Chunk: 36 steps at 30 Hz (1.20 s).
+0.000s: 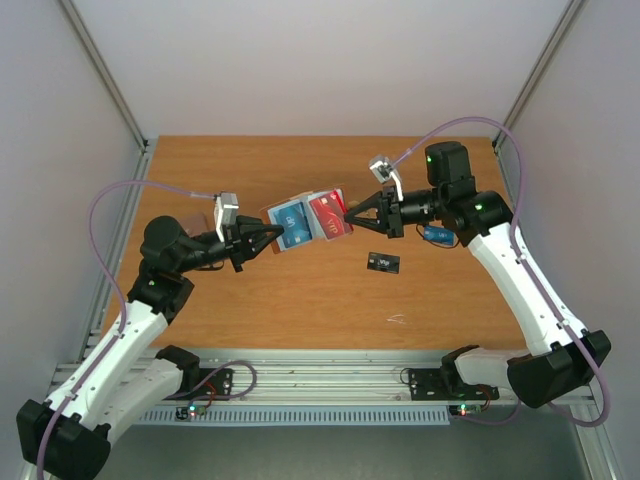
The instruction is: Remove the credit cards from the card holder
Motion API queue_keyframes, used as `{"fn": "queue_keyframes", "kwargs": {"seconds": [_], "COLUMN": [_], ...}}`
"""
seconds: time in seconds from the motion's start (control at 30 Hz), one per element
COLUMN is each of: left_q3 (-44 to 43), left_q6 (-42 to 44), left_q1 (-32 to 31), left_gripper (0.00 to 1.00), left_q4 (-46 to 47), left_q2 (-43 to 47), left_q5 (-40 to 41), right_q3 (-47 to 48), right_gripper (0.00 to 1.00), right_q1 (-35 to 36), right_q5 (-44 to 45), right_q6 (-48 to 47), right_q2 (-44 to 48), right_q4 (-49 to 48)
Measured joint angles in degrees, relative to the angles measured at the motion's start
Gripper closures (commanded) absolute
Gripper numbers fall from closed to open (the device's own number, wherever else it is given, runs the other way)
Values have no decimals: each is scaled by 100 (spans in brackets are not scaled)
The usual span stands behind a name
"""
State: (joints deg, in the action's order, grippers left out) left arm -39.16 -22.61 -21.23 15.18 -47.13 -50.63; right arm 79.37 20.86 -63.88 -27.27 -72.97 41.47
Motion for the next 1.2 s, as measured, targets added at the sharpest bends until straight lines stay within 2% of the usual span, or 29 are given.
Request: {"fn": "queue_keyframes", "kwargs": {"seconds": [0.33,0.43,0.6,0.73,0.97,1.2], "left_q3": [0,0,0,0,0,0], "left_q6": [9,-13,-96,-138,-323,-352], "left_q1": [-7,-26,-26,-35,-37,-85], "left_gripper": [100,100,100,100,100,98], "left_q4": [-9,31,59,72,63,240], "left_q2": [-9,-33,-59,-59,-57,-127], "left_q5": [-17,-11,92,186,503,127], "right_q3": [31,-37,-527,-667,-935,-822], "right_gripper": [99,99,99,99,99,99], "right_q1": [44,258,533,686,420,658], "right_q5": [-35,-162,-461,-608,-732,-483], "right_q6": [-59,195,1005,1309,1550,1434], "right_q2": [-2,-9,4,-46,28,-57], "right_q4": [125,-350,-1803,-2382,-2817,-2599]}}
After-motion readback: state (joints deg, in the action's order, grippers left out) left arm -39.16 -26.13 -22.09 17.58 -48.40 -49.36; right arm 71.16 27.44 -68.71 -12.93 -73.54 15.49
